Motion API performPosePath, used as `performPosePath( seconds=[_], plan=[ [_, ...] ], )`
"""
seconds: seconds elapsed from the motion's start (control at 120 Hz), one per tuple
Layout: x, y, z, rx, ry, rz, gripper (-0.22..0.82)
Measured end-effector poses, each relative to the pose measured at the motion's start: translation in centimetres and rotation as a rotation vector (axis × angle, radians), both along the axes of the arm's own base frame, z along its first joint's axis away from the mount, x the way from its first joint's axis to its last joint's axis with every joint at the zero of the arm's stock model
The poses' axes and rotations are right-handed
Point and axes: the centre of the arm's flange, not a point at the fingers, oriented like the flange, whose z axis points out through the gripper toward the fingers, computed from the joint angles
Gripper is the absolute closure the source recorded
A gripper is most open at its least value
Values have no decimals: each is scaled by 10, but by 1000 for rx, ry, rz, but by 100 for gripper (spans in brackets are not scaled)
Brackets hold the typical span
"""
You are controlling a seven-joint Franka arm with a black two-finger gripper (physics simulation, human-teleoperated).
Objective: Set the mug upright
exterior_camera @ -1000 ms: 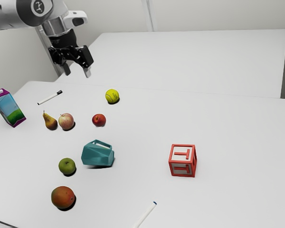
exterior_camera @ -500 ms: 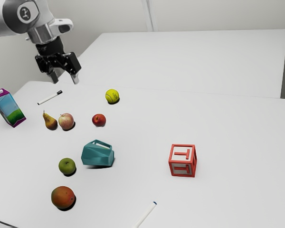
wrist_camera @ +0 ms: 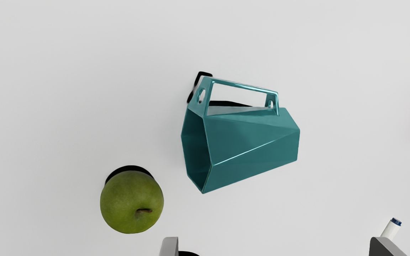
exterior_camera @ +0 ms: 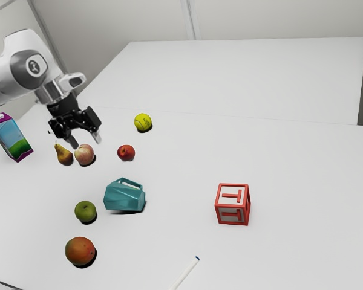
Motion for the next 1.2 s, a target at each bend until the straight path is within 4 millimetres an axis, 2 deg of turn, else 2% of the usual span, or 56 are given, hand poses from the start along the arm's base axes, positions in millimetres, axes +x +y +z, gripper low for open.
performPosePath(
  seconds=[0.292,0.508,0.883,1.2],
  plan=[
    [-11,21,-78,-115,-9,74,2],
    [-19,25,-118,-173,-25,105,2],
    [-29,28,-160,-263,-85,144,2],
    [-30,4,-193,-401,-128,156,3]
  ],
)
